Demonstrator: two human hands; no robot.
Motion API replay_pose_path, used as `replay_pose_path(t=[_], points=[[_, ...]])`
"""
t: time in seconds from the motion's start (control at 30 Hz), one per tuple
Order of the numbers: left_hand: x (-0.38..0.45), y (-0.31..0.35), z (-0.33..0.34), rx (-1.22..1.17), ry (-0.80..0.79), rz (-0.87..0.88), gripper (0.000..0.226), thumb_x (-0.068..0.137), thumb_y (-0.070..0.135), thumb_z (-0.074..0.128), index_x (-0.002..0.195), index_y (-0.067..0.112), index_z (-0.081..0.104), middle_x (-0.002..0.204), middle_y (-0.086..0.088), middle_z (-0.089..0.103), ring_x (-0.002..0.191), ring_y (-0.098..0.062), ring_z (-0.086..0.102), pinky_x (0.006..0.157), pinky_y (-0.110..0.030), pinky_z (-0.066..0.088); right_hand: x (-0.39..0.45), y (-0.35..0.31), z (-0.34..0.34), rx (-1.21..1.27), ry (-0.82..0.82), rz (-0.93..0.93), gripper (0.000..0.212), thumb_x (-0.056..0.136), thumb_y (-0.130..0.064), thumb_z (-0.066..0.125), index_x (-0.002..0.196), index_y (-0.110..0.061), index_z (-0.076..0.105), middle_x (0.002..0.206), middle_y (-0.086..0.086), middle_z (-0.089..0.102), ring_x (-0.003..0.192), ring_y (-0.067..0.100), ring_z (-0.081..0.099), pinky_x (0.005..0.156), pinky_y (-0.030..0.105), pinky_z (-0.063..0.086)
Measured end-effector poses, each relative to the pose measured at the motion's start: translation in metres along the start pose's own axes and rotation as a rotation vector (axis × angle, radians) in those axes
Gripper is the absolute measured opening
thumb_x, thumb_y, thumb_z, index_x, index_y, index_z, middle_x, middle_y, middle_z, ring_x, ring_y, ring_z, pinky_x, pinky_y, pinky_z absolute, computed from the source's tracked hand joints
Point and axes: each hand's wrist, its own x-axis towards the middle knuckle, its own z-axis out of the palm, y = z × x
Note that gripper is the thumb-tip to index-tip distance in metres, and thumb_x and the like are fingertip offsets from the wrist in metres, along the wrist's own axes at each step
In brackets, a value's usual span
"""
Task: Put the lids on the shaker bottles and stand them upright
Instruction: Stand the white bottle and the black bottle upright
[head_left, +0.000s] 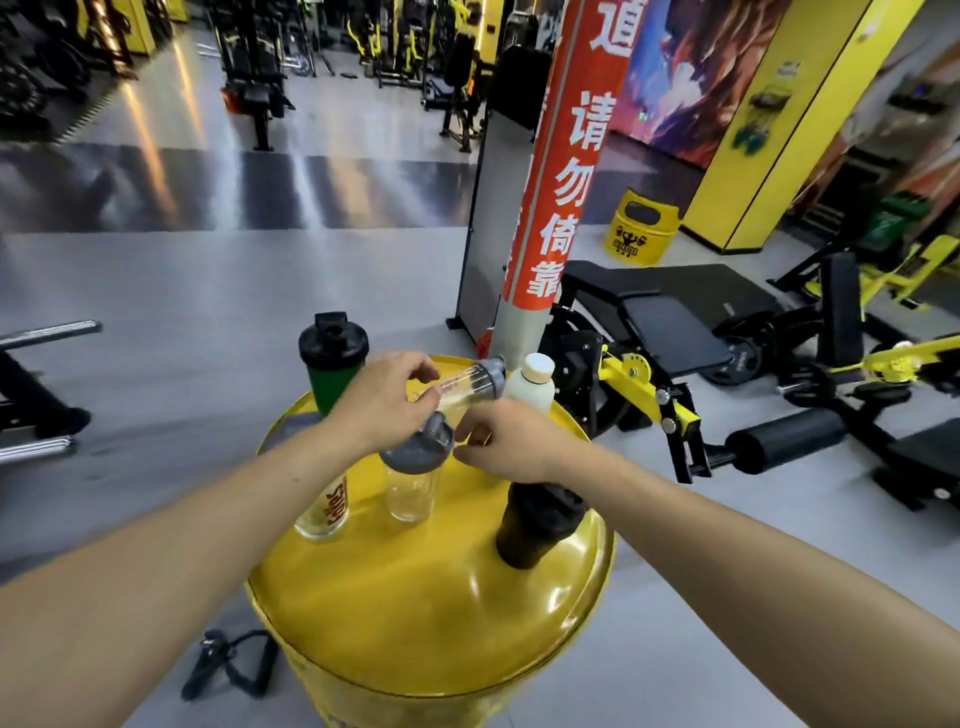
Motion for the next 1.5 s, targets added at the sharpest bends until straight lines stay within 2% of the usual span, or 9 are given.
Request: replay_pose_path(t=[0.2, 0.37, 0.53, 0.67, 0.87, 1.1, 1.27, 1.4, 1.5], points=[[0.007, 0.020, 0.029, 0.127, -0.186, 0.094, 0.035, 0.082, 0.044, 0.067, 0.109, 0.024, 0.063, 0.107, 0.007, 0.063, 0.099, -0.017, 0.058, 0.084, -0.037, 0.050, -0.009, 0.049, -0.014, -0.026, -0.027, 0.058, 0.043, 0.084, -0.043, 0.071, 0.118, -0.018, 0.067, 0.113, 0.001, 0.068, 0.104, 0.022, 0.063, 0.089, 0.039, 0.054], [0.012, 0.028, 0.050, 0.263, -0.301, 0.127, 0.041, 0.086, 0.048, 0.062, 0.120, 0.025, 0.058, 0.118, 0.008, 0.060, 0.110, -0.017, 0.054, 0.091, -0.037, 0.048, -0.026, 0.078, -0.010, -0.162, -0.273, 0.087, 0.083, 0.069, -0.069, 0.072, 0.139, -0.033, 0.047, 0.140, -0.004, 0.048, 0.125, 0.024, 0.051, 0.100, 0.039, 0.047], [0.030, 0.032, 0.063, 0.248, -0.293, 0.027, 0.045, 0.084, 0.046, 0.064, 0.123, 0.024, 0.056, 0.123, 0.004, 0.061, 0.114, -0.020, 0.056, 0.094, -0.041, 0.049, -0.037, 0.098, 0.009, -0.288, -0.366, 0.040, 0.101, 0.068, -0.051, 0.084, 0.148, -0.038, 0.025, 0.135, 0.002, 0.044, 0.112, 0.034, 0.057, 0.087, 0.043, 0.056], [0.052, 0.038, 0.080, 0.192, -0.250, -0.079, 0.076, 0.080, 0.049, 0.070, 0.144, 0.023, 0.037, 0.140, -0.001, 0.052, 0.126, -0.022, 0.051, 0.100, -0.042, 0.046, -0.032, 0.110, 0.011, -0.281, -0.309, 0.034, 0.097, 0.070, -0.048, 0.081, 0.146, -0.039, 0.023, 0.126, 0.005, 0.045, 0.100, 0.034, 0.059, 0.072, 0.040, 0.055], [0.096, 0.056, 0.112, 0.102, -0.286, -0.113, 0.102, 0.068, 0.053, 0.080, 0.152, 0.034, 0.025, 0.151, 0.001, 0.043, 0.136, -0.023, 0.042, 0.106, -0.038, 0.040, -0.014, 0.140, 0.001, -0.248, -0.234, 0.085, 0.098, 0.066, -0.052, 0.080, 0.145, -0.032, 0.025, 0.122, 0.007, 0.049, 0.103, 0.036, 0.059, 0.079, 0.045, 0.057], [0.126, 0.054, 0.133, 0.130, -0.351, -0.171, 0.074, 0.064, 0.054, 0.082, 0.127, 0.035, 0.047, 0.119, 0.004, 0.064, 0.102, -0.022, 0.057, 0.085, -0.039, 0.053, 0.003, 0.163, -0.007, -0.212, -0.216, 0.076, 0.098, 0.067, -0.054, 0.080, 0.144, -0.024, 0.028, 0.125, 0.006, 0.052, 0.106, 0.033, 0.059, 0.080, 0.043, 0.058], [0.150, 0.047, 0.136, 0.155, -0.335, -0.176, 0.067, 0.070, 0.051, 0.081, 0.125, 0.034, 0.046, 0.119, 0.002, 0.062, 0.100, -0.021, 0.053, 0.080, -0.034, 0.048, 0.021, 0.166, -0.009, -0.186, -0.189, 0.055, 0.096, 0.067, -0.053, 0.080, 0.143, -0.024, 0.029, 0.123, 0.006, 0.052, 0.104, 0.033, 0.059, 0.076, 0.042, 0.058], [0.171, 0.038, 0.138, 0.160, -0.314, -0.212, 0.064, 0.069, 0.052, 0.079, 0.121, 0.038, 0.046, 0.120, -0.001, 0.064, 0.105, -0.025, 0.054, 0.085, -0.039, 0.051, 0.042, 0.167, -0.010, -0.172, -0.156, 0.061, 0.094, 0.067, -0.053, 0.080, 0.142, -0.024, 0.030, 0.122, 0.007, 0.052, 0.103, 0.033, 0.059, 0.076, 0.042, 0.058], [0.186, 0.034, 0.138, 0.161, -0.310, -0.239, 0.071, 0.072, 0.048, 0.079, 0.132, 0.036, 0.043, 0.128, -0.005, 0.061, 0.110, -0.028, 0.055, 0.089, -0.040, 0.050, 0.059, 0.164, -0.009, -0.143, -0.130, 0.087, 0.090, 0.068, -0.054, 0.079, 0.138, -0.023, 0.032, 0.119, 0.007, 0.052, 0.102, 0.034, 0.058, 0.075, 0.041, 0.056]])
